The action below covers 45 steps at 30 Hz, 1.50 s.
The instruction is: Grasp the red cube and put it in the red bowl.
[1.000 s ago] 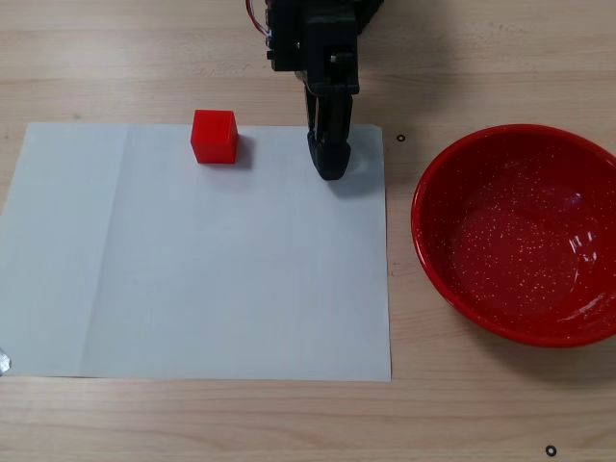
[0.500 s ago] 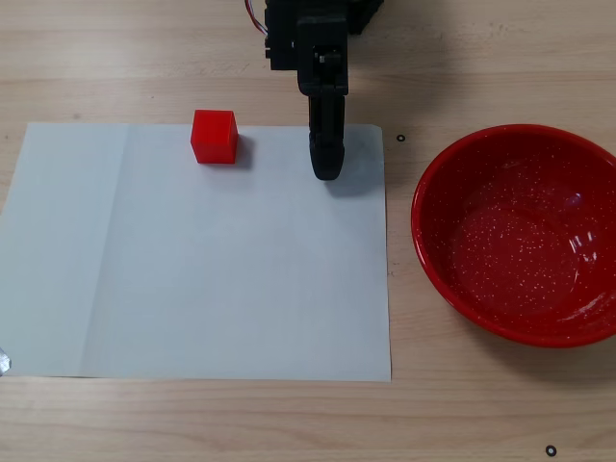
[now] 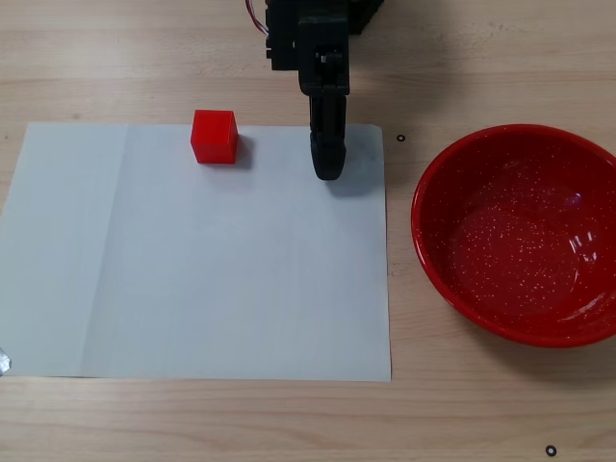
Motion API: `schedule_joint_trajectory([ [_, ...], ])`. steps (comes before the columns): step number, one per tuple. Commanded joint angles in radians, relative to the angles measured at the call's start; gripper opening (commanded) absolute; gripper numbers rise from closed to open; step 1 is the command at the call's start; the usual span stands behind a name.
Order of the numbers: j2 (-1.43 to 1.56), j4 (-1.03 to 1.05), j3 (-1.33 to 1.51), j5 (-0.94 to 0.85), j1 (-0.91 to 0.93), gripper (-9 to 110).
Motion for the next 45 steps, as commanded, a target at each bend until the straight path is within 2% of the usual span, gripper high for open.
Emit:
schedule_joint_trajectory([
  [1, 0.011, 0.009, 0.006, -0.002, 0.015, 0],
  [7, -0.046, 0.015, -0.063, 0.034, 0.020, 0],
  [17, -0.210, 0.259, -0.331, 0.143, -0.021, 0],
  [24, -0.371, 0.500, -0.565, 0.227, -0.098, 0],
  [41, -0.845, 0.669, -1.043, 0.347, -0.354, 0],
  [45, -0.939, 0.735, -1.155, 0.385, -0.422, 7],
])
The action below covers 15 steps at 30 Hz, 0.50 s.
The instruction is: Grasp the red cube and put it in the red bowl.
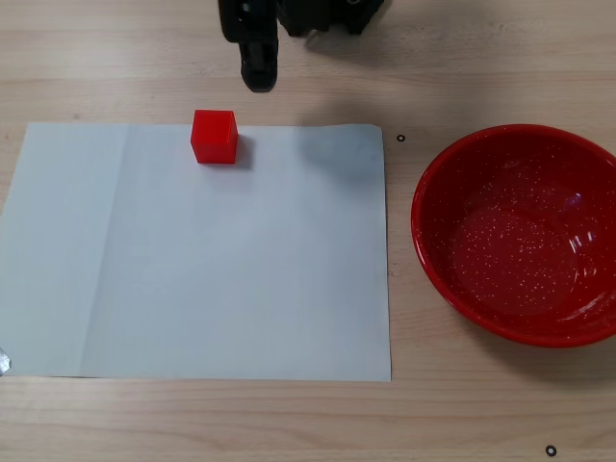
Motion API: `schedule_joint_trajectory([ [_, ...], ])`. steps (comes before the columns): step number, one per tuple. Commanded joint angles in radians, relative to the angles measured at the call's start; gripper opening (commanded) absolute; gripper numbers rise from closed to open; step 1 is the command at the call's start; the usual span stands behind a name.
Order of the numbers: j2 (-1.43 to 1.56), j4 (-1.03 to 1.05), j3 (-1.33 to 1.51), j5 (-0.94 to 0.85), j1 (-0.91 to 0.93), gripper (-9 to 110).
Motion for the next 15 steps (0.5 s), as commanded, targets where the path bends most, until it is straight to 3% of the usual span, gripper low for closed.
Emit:
schedule_joint_trajectory([
  [1, -0.020, 0.018, -0.120, 0.048, -0.038, 8],
  [7, -0.048, 0.011, -0.170, 0.144, -0.110, 23],
  [13, -0.080, -0.023, -0.179, 0.146, -0.127, 46],
  [15, -0.103, -0.048, -0.183, 0.130, -0.118, 49],
])
